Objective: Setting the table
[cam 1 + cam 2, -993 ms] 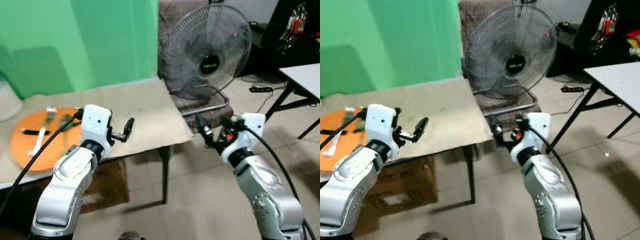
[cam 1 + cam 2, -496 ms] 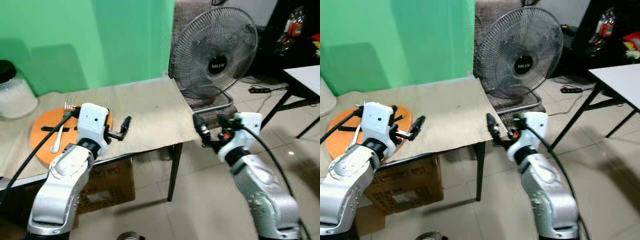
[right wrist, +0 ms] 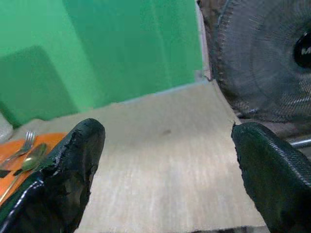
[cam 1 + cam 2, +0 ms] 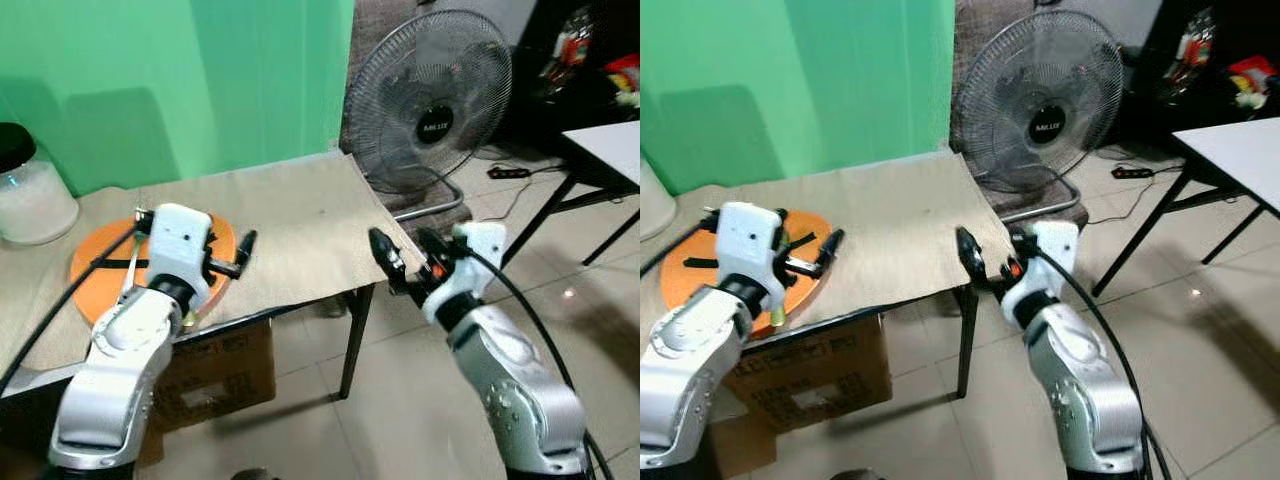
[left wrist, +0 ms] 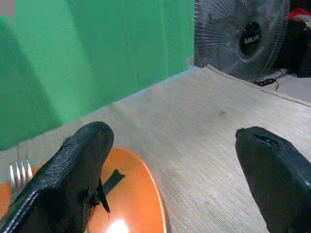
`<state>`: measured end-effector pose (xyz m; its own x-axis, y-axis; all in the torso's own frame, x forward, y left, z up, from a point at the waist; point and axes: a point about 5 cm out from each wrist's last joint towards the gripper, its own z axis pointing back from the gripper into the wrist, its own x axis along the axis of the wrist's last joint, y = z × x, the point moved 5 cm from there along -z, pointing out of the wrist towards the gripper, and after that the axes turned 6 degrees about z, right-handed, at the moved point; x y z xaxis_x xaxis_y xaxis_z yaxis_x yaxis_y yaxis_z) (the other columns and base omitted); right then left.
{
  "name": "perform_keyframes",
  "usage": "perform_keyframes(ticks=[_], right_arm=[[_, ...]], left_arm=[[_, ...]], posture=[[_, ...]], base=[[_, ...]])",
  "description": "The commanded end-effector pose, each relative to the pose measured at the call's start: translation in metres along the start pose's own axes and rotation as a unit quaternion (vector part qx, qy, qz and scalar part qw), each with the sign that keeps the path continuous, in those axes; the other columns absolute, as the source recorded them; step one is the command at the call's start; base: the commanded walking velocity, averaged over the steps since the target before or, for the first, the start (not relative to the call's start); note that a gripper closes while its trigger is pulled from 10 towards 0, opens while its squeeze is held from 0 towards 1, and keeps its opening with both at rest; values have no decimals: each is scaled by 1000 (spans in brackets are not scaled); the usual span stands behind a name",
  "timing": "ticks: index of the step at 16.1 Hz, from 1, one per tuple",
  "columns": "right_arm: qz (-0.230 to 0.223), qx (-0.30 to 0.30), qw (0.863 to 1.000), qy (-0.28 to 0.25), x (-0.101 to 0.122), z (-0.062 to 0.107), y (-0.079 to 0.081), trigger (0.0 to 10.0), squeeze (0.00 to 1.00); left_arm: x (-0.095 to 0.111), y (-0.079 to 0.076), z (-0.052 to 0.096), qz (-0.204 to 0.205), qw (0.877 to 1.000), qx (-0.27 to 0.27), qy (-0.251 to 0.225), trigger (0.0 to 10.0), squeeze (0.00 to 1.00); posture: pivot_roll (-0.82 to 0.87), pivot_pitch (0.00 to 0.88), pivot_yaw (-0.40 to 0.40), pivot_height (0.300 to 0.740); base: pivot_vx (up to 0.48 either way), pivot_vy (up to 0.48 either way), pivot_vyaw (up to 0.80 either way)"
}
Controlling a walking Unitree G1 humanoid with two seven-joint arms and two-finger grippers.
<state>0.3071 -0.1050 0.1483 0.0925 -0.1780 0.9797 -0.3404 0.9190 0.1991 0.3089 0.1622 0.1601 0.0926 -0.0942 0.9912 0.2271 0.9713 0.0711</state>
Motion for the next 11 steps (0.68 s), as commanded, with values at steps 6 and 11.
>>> perform_keyframes(ticks=[6, 11], right_arm=[[2, 11, 1000, 9, -5, -1, 2, 10000, 1000], [10, 28, 1000, 10, -6, -4, 8, 10000, 1000]], left_arm=[[2, -1, 2, -3, 1000, -4, 0, 10000, 1000], [4, 1, 3, -28, 1000, 2, -5, 10000, 1000]], posture=[[160, 0, -11, 740], [163, 0, -9, 740]], base=[[0, 287, 0], [0, -192, 299]])
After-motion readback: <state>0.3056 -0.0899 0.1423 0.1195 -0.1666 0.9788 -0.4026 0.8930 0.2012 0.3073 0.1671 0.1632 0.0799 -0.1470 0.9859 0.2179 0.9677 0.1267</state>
